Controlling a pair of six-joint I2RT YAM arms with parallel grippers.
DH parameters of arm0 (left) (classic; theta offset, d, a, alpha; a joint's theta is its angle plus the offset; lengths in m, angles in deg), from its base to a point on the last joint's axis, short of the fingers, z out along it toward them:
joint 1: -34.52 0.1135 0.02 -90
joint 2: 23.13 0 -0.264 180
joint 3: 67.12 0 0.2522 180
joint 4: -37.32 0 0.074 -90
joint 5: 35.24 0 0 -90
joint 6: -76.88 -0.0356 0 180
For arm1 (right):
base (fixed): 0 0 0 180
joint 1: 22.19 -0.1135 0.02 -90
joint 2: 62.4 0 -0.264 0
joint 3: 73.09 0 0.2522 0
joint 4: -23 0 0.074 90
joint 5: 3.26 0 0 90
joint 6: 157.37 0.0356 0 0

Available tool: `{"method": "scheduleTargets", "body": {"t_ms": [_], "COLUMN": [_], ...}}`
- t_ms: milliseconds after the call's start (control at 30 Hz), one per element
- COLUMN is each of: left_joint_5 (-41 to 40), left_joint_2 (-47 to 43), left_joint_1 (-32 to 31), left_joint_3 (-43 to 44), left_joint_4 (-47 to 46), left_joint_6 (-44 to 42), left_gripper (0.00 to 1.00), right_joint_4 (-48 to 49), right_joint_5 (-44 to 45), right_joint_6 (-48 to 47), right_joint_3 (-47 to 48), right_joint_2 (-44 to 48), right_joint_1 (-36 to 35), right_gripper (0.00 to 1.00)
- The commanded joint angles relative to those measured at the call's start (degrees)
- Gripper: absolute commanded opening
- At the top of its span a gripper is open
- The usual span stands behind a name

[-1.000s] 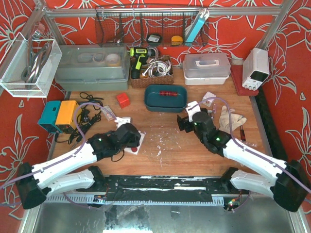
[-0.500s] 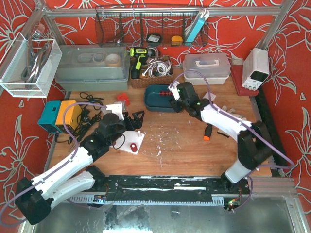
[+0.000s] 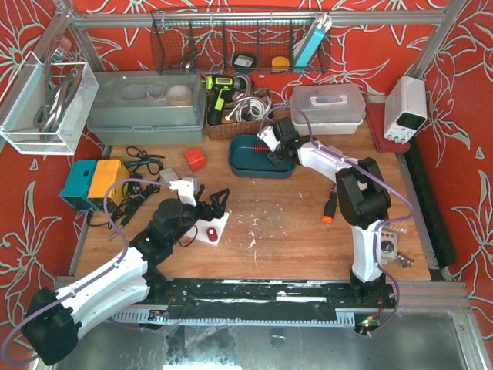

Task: Install the large spring

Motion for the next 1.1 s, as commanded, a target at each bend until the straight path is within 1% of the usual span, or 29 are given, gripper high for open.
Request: {"method": "scheduleTargets", "body": {"t_ms": [0, 67, 300, 433, 600, 933, 1067], "left_joint_5": [0.6, 1.6, 2.4, 3.5, 3.3, 2.4, 2.0], "left_joint_2": [-0.5, -0.8, -1.7, -2.4, -2.9, -5.0, -5.3], "left_joint_1": [0.2, 0.2, 0.2, 0.2, 0.2, 0.2, 0.2], "left_joint_3": [-0.2, -1.2, -1.1, -1.6, -1.5, -1.9, -1.9], "left_joint_4": [-4.4, -5.6, -5.1, -5.9, -5.4, -4.9, -4.7], "left_joint_6": [-1.7, -1.0, -0.1, 0.5, 0.6, 0.5, 0.6], "left_gripper": [1.00, 1.00, 1.00, 1.00, 1.00, 1.00, 1.00], "right_joint_4": [-3.3, -4.1, -4.6, -7.1, -11.5, -17.3, -20.0], "right_joint_5": [-3.7, -1.1, 1.2, 1.6, 2.0, 3.7, 0.9], "right_joint_6": [-5.0, -5.3, -7.9, -8.8, -9.1, -12.4, -12.7], "right_joint_3": [4.2, 6.7, 12.9, 16.2, 20.7, 26.0, 25.7], "right_joint_2": [-3.7, -6.0, -11.4, -13.7, -16.9, -20.8, -20.0], "right_joint_1": [0.9, 1.0, 1.3, 1.4, 1.7, 1.7, 1.7], "right_gripper": [0.39, 0.39, 0.39, 0.39, 0.42, 0.45, 0.44]}}
